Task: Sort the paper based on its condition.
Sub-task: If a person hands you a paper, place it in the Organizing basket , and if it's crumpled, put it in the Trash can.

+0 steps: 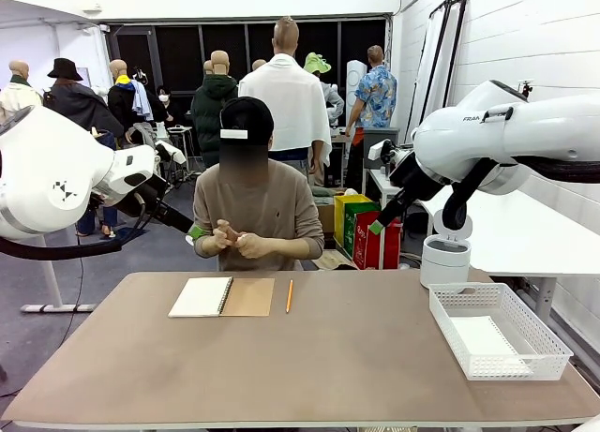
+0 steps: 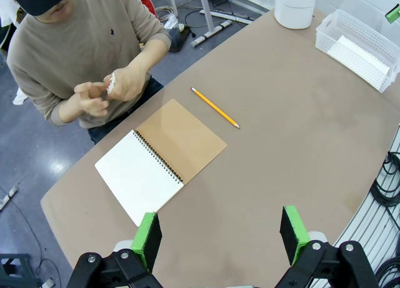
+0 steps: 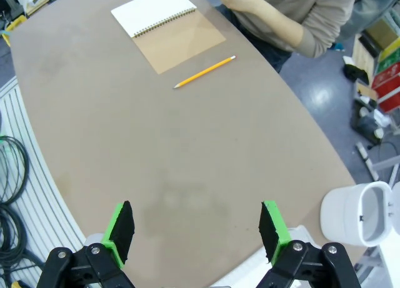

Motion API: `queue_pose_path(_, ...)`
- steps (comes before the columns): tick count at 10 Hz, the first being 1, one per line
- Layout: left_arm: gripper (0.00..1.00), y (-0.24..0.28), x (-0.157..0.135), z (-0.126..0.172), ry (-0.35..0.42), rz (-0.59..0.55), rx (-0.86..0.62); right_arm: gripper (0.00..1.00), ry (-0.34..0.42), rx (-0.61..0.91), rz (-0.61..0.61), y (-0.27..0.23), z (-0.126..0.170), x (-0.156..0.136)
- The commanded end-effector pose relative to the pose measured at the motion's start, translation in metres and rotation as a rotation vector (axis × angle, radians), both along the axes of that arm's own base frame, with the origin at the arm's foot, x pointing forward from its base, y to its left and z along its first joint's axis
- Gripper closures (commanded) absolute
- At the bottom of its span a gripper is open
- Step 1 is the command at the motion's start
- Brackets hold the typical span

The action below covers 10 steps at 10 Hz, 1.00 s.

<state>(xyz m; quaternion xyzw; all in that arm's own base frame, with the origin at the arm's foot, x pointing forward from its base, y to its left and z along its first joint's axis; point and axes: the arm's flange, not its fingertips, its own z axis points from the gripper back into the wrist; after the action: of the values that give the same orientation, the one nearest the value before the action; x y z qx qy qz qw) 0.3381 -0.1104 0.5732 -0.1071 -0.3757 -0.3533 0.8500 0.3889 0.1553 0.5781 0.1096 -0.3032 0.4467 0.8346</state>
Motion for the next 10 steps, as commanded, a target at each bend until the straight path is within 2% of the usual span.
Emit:
queue_pose_path(1,0.00,0.0011,0.0001,-0.0003,0.005,-0.003,-0.005,0.00,0.012,-0.004,0.009,0.0010,0.0011,0.0028)
queue_pose_path(10,0.00,0.0011,0.0001,-0.0003,0.005,-0.003,-0.005,0.00,0.012,-0.004,0.009,0.0010,0.0011,0.0028)
